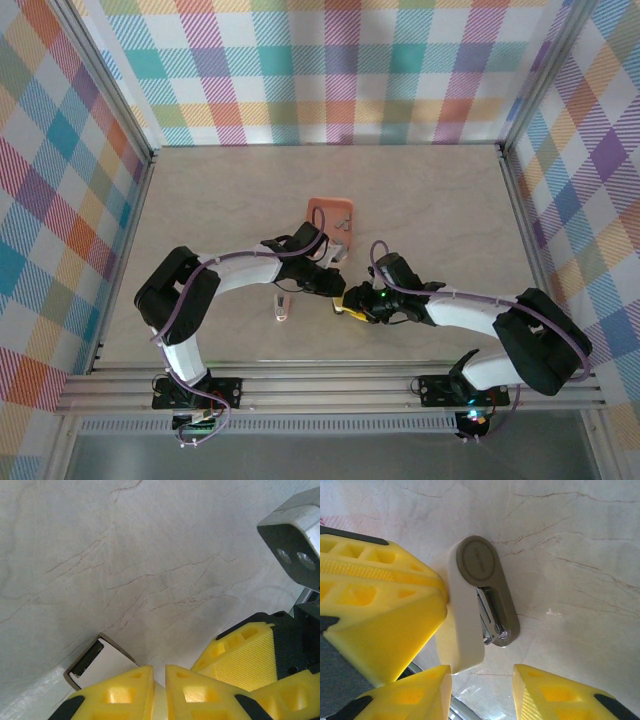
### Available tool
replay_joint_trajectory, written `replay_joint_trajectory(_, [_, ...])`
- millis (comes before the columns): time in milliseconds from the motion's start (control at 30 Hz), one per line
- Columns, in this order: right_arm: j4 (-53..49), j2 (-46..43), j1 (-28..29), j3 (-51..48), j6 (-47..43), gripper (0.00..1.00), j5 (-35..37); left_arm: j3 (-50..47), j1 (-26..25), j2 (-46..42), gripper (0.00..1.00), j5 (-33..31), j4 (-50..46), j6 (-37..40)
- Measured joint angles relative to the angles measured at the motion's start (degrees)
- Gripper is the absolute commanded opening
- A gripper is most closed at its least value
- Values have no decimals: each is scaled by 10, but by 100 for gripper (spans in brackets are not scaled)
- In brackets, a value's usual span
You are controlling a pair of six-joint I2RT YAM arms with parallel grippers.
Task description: Load the staples into the stapler
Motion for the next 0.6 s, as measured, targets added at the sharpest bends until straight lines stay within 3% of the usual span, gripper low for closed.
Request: replay_joint_trajectory(600, [31, 37, 0, -1, 2, 32, -16, -10, 1, 0, 14, -4, 7, -1])
